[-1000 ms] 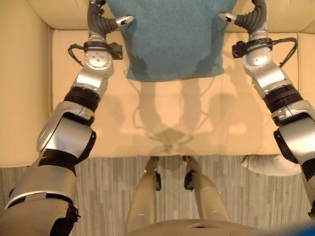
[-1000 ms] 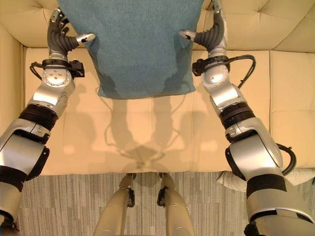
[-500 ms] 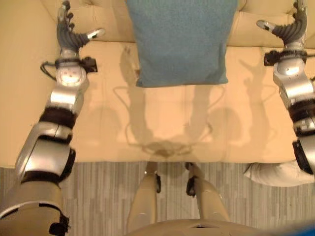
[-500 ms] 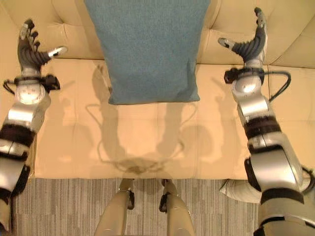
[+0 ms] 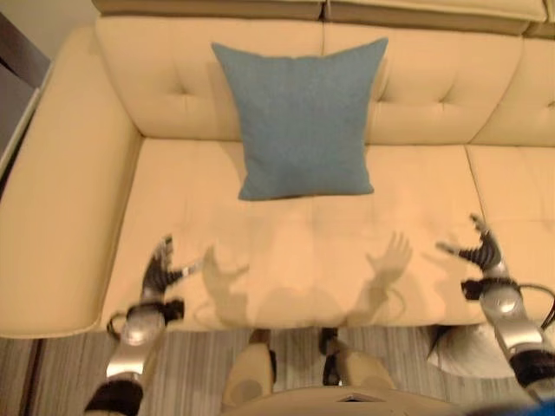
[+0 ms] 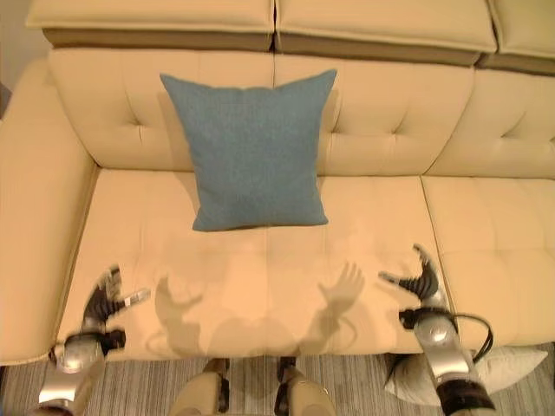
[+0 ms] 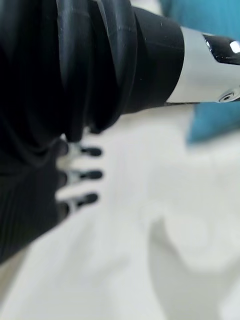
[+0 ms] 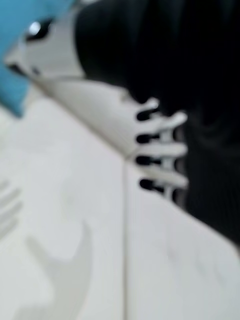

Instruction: Pick up all the scattered cushions and arrange them neatly on the sofa.

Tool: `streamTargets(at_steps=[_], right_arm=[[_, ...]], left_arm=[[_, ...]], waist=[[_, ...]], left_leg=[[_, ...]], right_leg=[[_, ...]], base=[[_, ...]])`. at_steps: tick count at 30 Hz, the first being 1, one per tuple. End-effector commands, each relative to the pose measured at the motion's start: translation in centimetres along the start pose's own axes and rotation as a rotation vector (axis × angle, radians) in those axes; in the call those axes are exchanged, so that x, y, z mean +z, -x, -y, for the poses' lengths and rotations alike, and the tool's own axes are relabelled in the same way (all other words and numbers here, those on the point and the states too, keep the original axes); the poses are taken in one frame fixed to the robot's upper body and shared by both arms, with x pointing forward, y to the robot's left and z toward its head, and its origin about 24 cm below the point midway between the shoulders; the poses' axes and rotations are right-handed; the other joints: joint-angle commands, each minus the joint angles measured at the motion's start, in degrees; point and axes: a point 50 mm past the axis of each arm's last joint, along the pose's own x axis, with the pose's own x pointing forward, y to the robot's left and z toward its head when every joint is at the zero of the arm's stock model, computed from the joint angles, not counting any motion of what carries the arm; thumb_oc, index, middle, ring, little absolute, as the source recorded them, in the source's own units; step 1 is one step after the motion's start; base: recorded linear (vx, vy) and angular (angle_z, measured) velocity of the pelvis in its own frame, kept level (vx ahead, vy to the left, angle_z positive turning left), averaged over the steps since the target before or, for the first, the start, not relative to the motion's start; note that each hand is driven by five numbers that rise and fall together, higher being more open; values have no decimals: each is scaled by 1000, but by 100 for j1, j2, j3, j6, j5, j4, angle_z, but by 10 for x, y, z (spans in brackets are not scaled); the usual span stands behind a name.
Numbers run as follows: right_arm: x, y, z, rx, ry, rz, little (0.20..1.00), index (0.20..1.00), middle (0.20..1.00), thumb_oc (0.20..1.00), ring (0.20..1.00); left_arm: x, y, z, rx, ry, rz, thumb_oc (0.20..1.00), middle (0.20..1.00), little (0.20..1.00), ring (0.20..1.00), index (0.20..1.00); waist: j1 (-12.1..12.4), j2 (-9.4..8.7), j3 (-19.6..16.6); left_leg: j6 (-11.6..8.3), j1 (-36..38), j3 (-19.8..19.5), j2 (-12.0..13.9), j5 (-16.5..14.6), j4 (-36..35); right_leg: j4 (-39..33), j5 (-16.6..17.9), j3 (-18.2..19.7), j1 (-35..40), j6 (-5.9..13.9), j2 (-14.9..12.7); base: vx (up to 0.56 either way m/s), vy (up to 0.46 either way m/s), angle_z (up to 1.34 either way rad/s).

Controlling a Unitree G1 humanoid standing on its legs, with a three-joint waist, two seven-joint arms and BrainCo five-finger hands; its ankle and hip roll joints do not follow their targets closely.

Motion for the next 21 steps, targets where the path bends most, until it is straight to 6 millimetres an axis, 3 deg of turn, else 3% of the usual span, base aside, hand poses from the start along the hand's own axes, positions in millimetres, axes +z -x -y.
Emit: streamTargets(at_steps=[1,3,6,7,10,13,17,19,21], right_arm=[[6,-5,5,2,-8,34,1000,1000,1000,1000,1000],[-9,1,-8,50,-6,-27,1000,1000,1000,1000,1000],[-22,3,-26,113,5,-99,1000,1000,1000,1000,1000],[-33,7,-38,166,33,-162,1000,1000,1000,1000,1000],[-52,15,-46,207,75,-258,1000,1000,1000,1000,1000],[-62,18,-52,233,111,-320,1000,1000,1000,1000,1000],[-70,23,-60,273,158,-382,1000,1000,1000,1000,1000],[-72,24,-63,288,172,-393,1000,1000,1000,1000,1000],[-73,26,-65,295,173,-397,1000,1000,1000,1000,1000]], left_arm=[[3,-9,2,-32,-65,-1,1000,1000,1000,1000,1000],[-25,0,10,-39,-53,-113,1000,1000,1000,1000,1000],[-58,10,24,-57,-60,-259,1000,1000,1000,1000,1000],[-78,20,34,-73,-50,-353,1000,1000,1000,1000,1000],[-89,26,46,-108,-94,-408,1000,1000,1000,1000,1000],[-87,22,55,-142,-122,-409,1000,1000,1000,1000,1000],[-85,19,59,-155,-140,-404,1000,1000,1000,1000,1000],[-84,18,55,-150,-147,-407,1000,1000,1000,1000,1000],[-84,18,51,-146,-150,-412,1000,1000,1000,1000,1000]], waist=[[15,-163,-180],[69,-194,-119],[152,-200,-35],[176,-153,-81],[115,-39,-193],[20,-8,-230],[115,6,-204],[208,25,-126],[389,66,-52]], left_leg=[[-271,322,389,175,-760,834],[-252,347,223,95,-997,1249],[-244,428,-492,-281,-1253,1961],[-210,667,-895,-411,-1331,2104],[-76,1012,-1398,-666,-1532,1846],[130,1130,-1352,-832,-1848,1494],[278,1056,-1006,-1015,-1802,1311],[308,964,-752,-940,-1757,1328],[356,891,-476,-849,-1648,1322]], right_leg=[[107,-362,-72,305,302,-204],[146,-368,52,415,271,-213],[302,-352,324,420,236,-228],[458,-335,557,381,225,-226],[638,-246,928,188,286,-269],[706,-29,1095,-159,444,-433],[517,345,1062,-532,723,-784],[573,307,756,-734,724,-888],[962,8,6,-614,550,-962]], base=[[-68,-50,7],[-103,6,5],[-223,121,-27],[-245,243,-72],[-205,228,-81],[-278,205,-42],[-321,208,-65],[-384,75,-103],[-337,56,-113]])
